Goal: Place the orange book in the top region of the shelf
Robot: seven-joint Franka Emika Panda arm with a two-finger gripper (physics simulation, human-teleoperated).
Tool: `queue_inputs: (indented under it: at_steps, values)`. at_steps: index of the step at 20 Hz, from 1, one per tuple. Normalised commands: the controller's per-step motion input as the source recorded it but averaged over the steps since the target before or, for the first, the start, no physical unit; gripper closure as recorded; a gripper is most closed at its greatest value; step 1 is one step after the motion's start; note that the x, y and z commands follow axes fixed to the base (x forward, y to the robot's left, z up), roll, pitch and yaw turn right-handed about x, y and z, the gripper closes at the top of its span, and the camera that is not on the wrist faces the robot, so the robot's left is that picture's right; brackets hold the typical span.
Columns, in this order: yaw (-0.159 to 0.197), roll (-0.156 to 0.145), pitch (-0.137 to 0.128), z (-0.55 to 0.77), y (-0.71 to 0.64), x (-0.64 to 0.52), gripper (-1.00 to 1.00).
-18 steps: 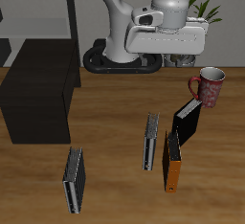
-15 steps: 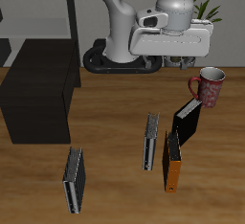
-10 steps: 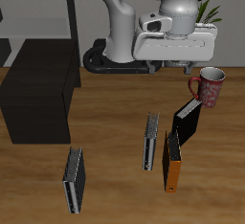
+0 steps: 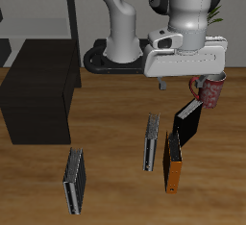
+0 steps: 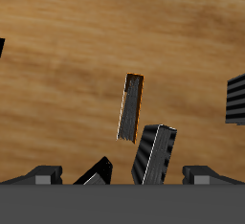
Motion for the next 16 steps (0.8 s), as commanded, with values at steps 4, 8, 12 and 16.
queue_inputs:
  at_steps: [4,8,12,16]
  values:
    - [-0.008,0.022,-0.006,-0.15,0.11,0.28,-1.0]
    - [-0.012,0.0,-0.011,-0.15,0.07,0.2,-1.0]
    - [-0.011,0.001,-0.023,-0.2,0.1,0.17,-1.0]
    - [-0.008,0.0,-0.015,-0.15,0.0,0.05,-1.0]
